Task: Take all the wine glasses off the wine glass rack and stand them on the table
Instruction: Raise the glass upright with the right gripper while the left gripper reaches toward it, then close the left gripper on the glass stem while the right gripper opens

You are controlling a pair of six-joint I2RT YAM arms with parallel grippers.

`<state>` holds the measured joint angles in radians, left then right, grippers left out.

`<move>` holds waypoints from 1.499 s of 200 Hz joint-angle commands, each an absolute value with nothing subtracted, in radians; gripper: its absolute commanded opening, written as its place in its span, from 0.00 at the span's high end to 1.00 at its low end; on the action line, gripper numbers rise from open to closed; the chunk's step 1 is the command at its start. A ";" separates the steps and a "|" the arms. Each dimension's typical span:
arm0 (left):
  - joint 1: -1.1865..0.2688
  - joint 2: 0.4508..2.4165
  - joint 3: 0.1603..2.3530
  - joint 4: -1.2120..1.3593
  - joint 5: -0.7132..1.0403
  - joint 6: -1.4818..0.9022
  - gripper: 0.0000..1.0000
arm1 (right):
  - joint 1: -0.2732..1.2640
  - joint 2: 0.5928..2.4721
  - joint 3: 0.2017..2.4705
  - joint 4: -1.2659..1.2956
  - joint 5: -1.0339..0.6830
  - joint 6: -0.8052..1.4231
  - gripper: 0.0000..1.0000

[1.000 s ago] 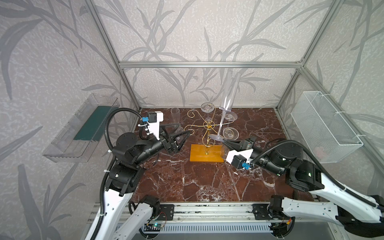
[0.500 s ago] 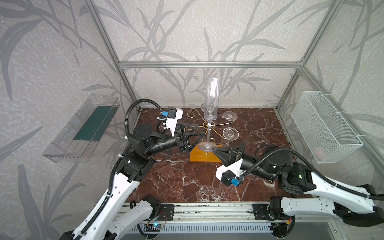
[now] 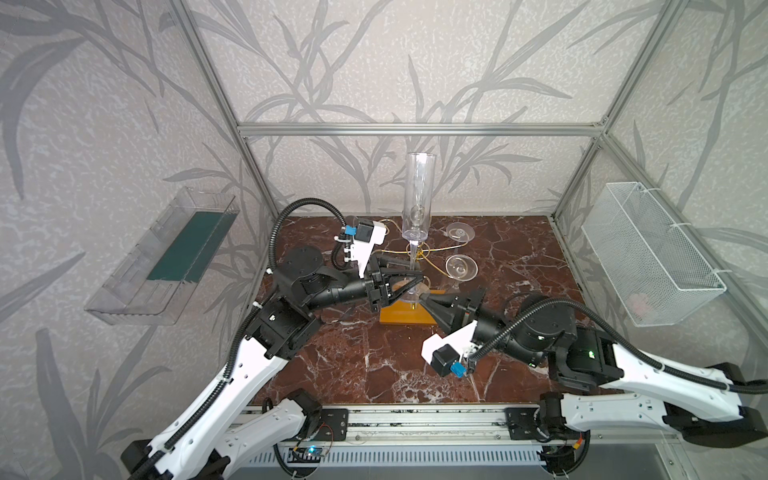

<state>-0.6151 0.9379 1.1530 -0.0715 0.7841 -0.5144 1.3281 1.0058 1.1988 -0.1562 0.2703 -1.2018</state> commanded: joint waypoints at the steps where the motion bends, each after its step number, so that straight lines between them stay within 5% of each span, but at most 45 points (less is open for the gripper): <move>1: -0.622 0.936 1.180 -0.028 0.782 -0.514 0.74 | 1.345 0.997 1.198 -0.112 0.304 -1.251 1.00; 43: -0.628 0.938 1.175 -0.010 0.776 -0.525 1.00 | 1.354 0.991 1.190 -0.144 0.319 -1.261 1.00; 62: -0.631 0.936 1.174 -0.006 0.770 -0.527 1.00 | 1.361 0.991 1.191 -0.157 0.321 -1.262 1.00; 97: -0.632 0.905 1.166 -0.039 0.693 -0.489 1.00 | 1.367 0.961 1.208 -0.172 0.270 -1.178 0.54; 136: -0.633 0.841 1.159 -0.133 0.527 -0.348 1.00 | 1.367 0.874 1.229 -0.096 0.159 -0.903 0.31; 216: -0.682 0.799 1.100 -0.074 0.408 -0.090 1.00 | 1.358 0.949 1.488 -0.119 0.338 -0.348 0.25; 300: -0.870 0.840 1.099 -0.058 0.234 0.107 1.00 | 1.178 1.156 1.664 -0.175 0.009 -0.077 0.25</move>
